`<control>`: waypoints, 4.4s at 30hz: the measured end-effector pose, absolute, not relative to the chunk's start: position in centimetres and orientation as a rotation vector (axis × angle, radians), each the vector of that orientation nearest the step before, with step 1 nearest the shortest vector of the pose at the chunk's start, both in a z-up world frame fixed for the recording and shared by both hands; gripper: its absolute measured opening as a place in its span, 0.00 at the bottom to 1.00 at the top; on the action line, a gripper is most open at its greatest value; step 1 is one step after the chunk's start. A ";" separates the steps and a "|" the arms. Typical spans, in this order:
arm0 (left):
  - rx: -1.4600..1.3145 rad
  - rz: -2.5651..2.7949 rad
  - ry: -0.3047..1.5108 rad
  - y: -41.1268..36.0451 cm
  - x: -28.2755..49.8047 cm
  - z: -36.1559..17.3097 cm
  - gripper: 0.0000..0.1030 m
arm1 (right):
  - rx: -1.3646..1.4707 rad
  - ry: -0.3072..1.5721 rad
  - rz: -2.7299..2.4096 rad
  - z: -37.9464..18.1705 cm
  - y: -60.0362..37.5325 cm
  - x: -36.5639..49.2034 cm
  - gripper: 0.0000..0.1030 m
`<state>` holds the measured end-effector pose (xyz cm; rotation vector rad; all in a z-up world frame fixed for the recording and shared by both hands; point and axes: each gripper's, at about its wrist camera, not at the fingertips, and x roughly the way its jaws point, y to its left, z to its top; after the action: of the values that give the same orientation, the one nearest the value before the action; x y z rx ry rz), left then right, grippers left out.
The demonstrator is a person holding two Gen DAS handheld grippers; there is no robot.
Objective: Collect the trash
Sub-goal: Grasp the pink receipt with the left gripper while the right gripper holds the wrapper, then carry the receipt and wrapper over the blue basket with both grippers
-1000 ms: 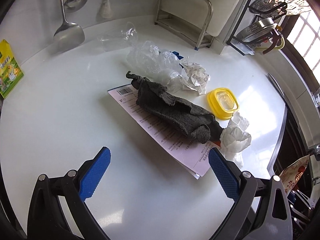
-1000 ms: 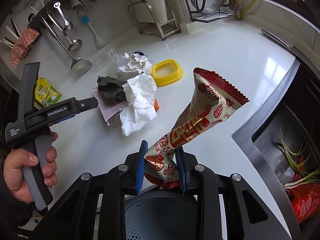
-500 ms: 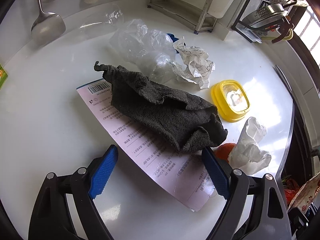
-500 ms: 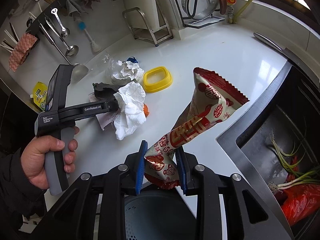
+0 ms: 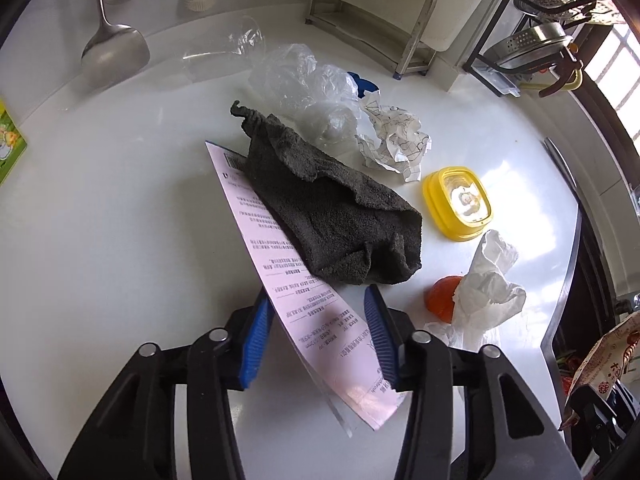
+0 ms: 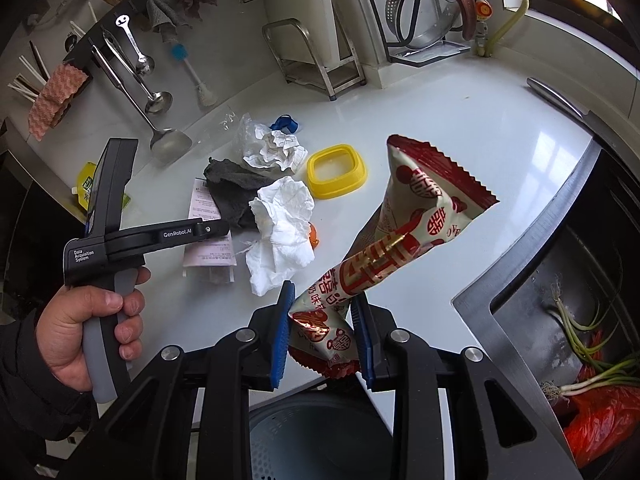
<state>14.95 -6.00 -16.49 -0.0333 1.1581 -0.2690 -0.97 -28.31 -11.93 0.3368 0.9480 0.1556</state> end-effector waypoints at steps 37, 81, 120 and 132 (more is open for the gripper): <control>0.082 -0.251 0.956 -1.8 8.7 -5.3 0.02 | 0.332 0.840 0.283 -6.6 -23.9 -1.4 0.27; 0.412 -0.741 1.161 -9.7 -8.7 -8.3 0.03 | 0.308 1.029 0.277 -10.3 -25.7 -16.4 0.27; 0.504 -0.799 1.370 -12.0 -11.3 -15.9 0.03 | 0.359 1.235 0.257 -17.4 -26.5 -17.7 0.29; 0.511 -0.806 1.393 -12.6 -10.9 -16.6 0.03 | 0.360 1.255 0.257 -17.9 -26.4 -17.3 0.29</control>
<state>-10.86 -12.57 -16.64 0.5111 1.3929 -0.8057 -17.32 -26.40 -17.90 0.3600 1.2554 0.2574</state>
